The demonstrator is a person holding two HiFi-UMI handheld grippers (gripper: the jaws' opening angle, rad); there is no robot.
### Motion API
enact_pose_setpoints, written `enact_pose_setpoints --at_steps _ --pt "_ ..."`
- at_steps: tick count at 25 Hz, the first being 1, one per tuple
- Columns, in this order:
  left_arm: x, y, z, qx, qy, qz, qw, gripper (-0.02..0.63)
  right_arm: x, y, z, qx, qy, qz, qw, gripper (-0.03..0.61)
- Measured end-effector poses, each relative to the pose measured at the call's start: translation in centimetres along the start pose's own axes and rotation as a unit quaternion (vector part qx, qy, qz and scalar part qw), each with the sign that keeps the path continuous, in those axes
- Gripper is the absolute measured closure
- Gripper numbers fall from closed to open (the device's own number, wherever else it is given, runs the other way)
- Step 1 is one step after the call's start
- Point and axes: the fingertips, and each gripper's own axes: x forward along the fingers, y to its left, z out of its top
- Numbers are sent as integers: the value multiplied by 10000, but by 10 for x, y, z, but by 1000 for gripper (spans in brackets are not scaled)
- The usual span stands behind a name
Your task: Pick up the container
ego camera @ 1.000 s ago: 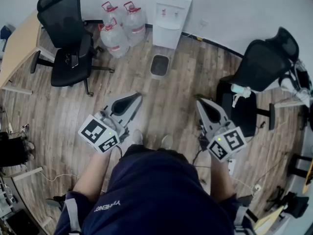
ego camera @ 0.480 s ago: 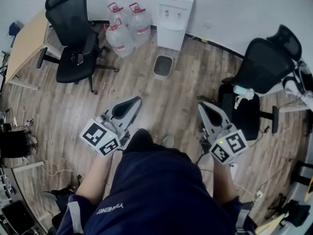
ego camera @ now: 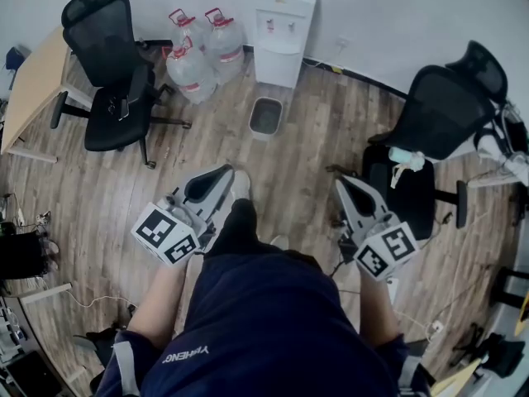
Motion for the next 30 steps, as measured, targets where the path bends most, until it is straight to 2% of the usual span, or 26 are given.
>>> enact_pose_setpoints --at_steps 6,13,20,24,30 --pt "38 77 -8 -219 158 -118 9996 588 71 -37 -5 166 305 -148 9993 568" --pt "93 219 8 -285 493 -287 9980 588 222 -76 10 326 724 -119 9968 568" --pt "139 340 15 -500 763 -431 9949 588 336 -111 27 518 943 -424 9933 568" --pt "163 387 16 -566 869 -496 9934 588 377 -133 31 555 1034 -640 9910 568" --pt "189 430 3 -646 1095 -583 9902 588 420 -158 27 646 1169 -803 9878 568"
